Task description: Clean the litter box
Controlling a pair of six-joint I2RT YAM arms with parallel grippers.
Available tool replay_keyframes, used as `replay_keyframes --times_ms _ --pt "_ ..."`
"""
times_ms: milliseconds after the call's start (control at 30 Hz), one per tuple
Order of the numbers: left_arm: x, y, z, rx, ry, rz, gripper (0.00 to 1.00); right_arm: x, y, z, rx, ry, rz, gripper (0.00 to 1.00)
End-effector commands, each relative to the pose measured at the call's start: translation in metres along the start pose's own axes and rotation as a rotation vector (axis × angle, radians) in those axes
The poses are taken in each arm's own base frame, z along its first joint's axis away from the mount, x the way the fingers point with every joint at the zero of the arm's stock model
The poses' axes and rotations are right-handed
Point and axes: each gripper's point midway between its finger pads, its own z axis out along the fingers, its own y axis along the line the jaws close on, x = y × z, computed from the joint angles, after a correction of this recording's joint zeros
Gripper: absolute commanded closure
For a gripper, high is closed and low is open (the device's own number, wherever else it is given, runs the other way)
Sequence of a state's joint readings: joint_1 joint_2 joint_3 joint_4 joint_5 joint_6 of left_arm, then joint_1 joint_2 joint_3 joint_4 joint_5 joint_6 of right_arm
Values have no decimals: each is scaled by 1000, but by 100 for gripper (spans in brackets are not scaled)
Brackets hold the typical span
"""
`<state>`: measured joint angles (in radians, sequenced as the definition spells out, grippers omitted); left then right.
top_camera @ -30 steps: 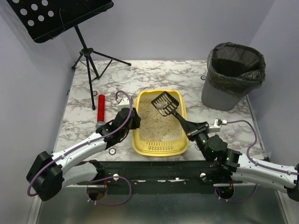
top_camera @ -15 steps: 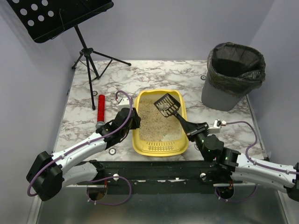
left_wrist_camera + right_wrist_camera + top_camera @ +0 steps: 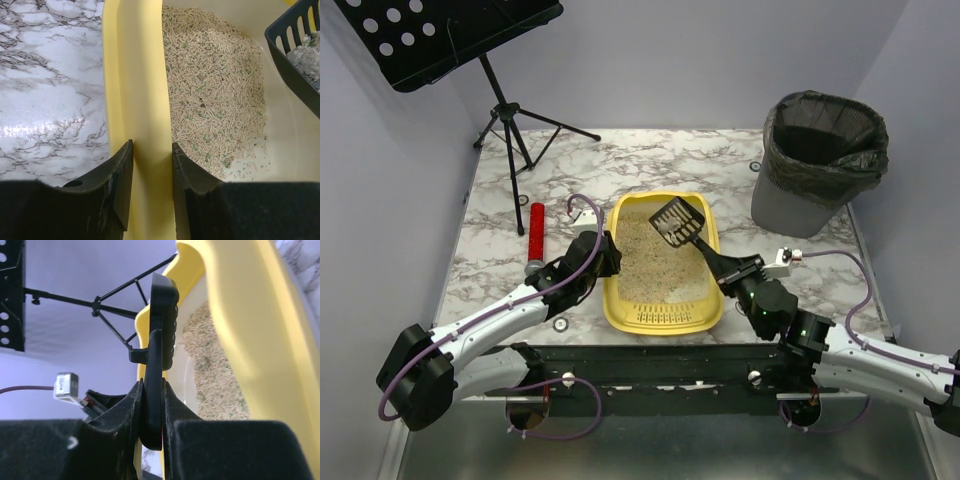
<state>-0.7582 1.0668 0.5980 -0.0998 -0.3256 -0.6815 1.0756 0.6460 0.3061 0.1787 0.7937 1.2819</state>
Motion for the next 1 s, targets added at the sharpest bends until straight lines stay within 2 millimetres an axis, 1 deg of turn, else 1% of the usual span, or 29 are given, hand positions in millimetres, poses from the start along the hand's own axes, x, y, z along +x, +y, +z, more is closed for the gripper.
replay_keyframes --times_ms 0,33,100,133,167,200,233,267,300,367,400,433,500,533,567,600,633,667,700,733,767,800,833,867,900,933,967 --pt "44 9 -8 13 161 24 90 19 17 -3 -61 115 29 99" --pt "44 10 -9 11 159 24 90 25 10 0 -55 116 83 100" --pt "42 7 -10 24 156 20 90 11 -2 9 -16 18 87 100" --pt "42 6 -10 28 156 18 90 13 -4 9 9 41 115 100" --pt "42 6 -11 33 155 17 90 22 -3 4 11 102 109 100" --pt "42 7 -10 28 152 17 90 33 4 0 -28 165 113 99" --pt "44 9 -10 20 151 19 90 46 -7 -4 -25 221 142 99" --pt "43 10 -9 15 151 18 90 48 -9 -3 -36 219 168 99" --pt "41 7 -9 22 152 19 90 40 -6 2 -59 166 180 100" --pt "44 6 -8 27 164 21 90 24 4 10 -48 83 141 99" --pt "45 7 -8 25 168 22 90 28 1 9 -25 105 114 100" --pt "47 9 -8 18 170 24 90 35 8 5 -42 159 113 100" --pt "44 10 -9 7 162 25 90 44 2 -2 -48 212 143 100" --pt "43 10 -9 9 159 24 90 44 1 -6 -51 226 221 100" --pt "42 9 -10 11 157 25 90 42 -17 -7 -24 204 244 100" --pt "43 10 -10 10 158 25 90 38 -24 -8 -12 183 273 99" --pt "43 11 -10 10 156 25 90 29 -22 -10 -24 158 345 100" --pt "42 11 -10 9 150 24 90 25 -26 -10 -15 134 367 100" --pt "42 11 -10 6 150 23 90 25 -26 -10 -9 138 410 99" --pt "42 11 -9 6 148 21 90 26 -19 -10 -25 149 454 99" --pt "44 11 -9 6 155 24 90 35 -13 -9 -31 192 442 99" --pt "43 10 -9 8 155 21 90 40 -8 -7 -31 212 435 99" --pt "43 10 -9 9 156 22 90 43 7 -6 -44 234 430 99" --pt "44 11 -8 3 157 23 90 48 6 -6 -30 254 413 99" --pt "44 12 -9 0 158 23 90 49 -2 -7 -4 256 410 100" --pt "44 12 -9 -4 158 24 90 50 -18 -8 32 247 449 100" --pt "42 13 -10 -4 151 23 90 42 -25 -8 41 209 481 100"
